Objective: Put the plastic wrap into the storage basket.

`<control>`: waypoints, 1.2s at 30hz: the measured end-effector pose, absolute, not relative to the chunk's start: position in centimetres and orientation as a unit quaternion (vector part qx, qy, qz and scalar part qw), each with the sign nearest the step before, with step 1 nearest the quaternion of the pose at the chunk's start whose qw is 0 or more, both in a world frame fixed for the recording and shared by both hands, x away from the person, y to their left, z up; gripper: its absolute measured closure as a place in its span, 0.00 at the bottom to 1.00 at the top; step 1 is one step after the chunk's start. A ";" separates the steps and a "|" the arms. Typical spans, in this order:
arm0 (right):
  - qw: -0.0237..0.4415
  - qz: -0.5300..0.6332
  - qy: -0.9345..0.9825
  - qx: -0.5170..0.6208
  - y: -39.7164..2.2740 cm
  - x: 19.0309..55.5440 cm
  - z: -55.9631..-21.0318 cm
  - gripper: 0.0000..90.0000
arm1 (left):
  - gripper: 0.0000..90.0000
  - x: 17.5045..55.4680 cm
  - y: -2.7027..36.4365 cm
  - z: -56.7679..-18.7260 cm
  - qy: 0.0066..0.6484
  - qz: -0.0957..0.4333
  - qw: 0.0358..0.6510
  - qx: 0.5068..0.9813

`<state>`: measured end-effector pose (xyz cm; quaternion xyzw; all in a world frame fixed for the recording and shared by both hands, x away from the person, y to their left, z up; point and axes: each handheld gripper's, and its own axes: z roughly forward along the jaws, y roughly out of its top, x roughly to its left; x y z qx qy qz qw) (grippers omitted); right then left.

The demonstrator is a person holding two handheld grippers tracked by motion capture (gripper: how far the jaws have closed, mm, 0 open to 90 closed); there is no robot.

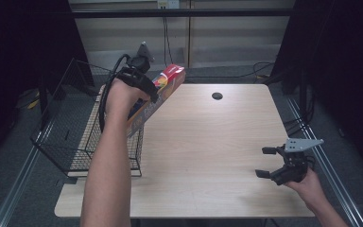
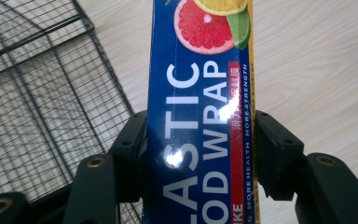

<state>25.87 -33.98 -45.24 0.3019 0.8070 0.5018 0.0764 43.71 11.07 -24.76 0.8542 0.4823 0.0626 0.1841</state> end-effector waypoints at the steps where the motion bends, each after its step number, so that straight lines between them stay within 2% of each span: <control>1: 0.076 0.502 0.807 0.302 -34.0 25.9 -45.2 0.01 | 0.50 43.6 11.2 -24.7 0.489 0.064 0.185 0.850; 19: 0.075 0.500 0.808 0.303 -33.8 25.8 -45.3 0.01 | 0.49 43.0 15.0 -23.4 0.524 0.085 0.175 0.829; 36: 0.075 0.500 0.808 0.303 -33.8 25.8 -45.3 0.01 | 0.50 42.5 16.9 -22.4 0.549 0.102 0.164 0.813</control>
